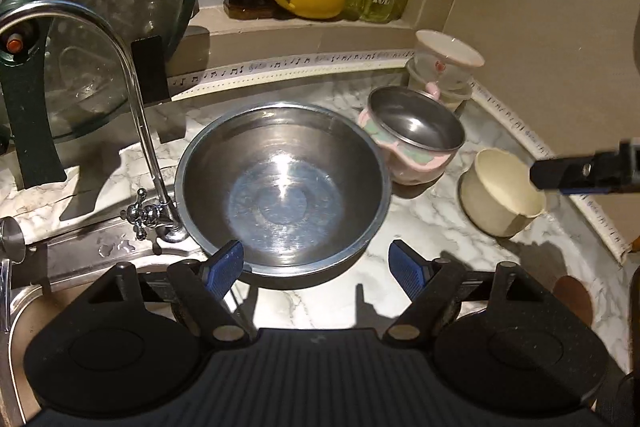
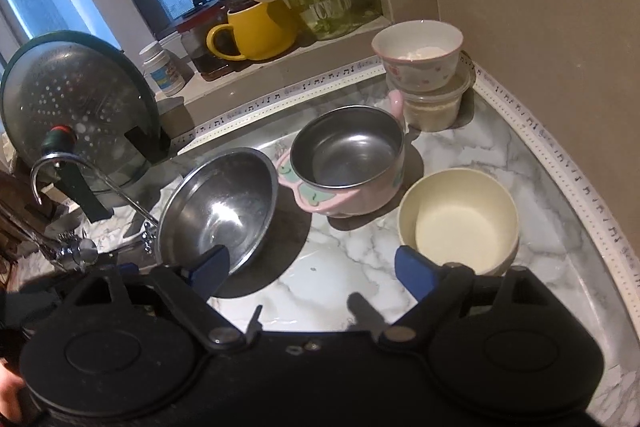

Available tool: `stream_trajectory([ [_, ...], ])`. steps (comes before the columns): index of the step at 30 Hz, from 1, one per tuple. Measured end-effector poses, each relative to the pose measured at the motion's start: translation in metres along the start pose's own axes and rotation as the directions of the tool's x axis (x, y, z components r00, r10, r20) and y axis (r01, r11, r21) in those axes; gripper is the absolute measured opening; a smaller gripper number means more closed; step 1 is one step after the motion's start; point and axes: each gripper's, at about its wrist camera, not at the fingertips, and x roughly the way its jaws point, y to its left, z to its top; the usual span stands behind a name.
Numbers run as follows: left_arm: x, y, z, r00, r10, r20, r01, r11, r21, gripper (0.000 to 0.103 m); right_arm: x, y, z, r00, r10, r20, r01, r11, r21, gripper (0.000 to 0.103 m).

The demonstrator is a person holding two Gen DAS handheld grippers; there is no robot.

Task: Organize plates and bowls
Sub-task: 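Move both grippers to the rim of the steel basin, then grip the steel basin rim with both grippers and lower it into the sink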

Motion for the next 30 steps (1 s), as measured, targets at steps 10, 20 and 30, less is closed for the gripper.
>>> stream_trajectory([
  [10, 0.024, 0.025, -0.009, 0.997, 0.049, -0.062, -0.051, 0.998, -0.035, 0.079, 0.084, 0.029, -0.001, 0.991, 0.023, -0.133, -0.018, 0.999, 0.04, 0.056],
  [20, 0.02, 0.036, -0.011, 0.997, 0.061, -0.049, -0.062, 0.998, -0.026, 0.079, 0.127, 0.034, -0.008, 0.977, 0.066, -0.202, -0.037, 0.989, 0.142, 0.016],
  [30, 0.018, 0.036, -0.008, 0.998, 0.038, -0.045, -0.039, 0.999, -0.03, 0.079, 0.113, 0.022, -0.016, 0.964, 0.086, -0.251, -0.043, 0.985, 0.169, 0.015],
])
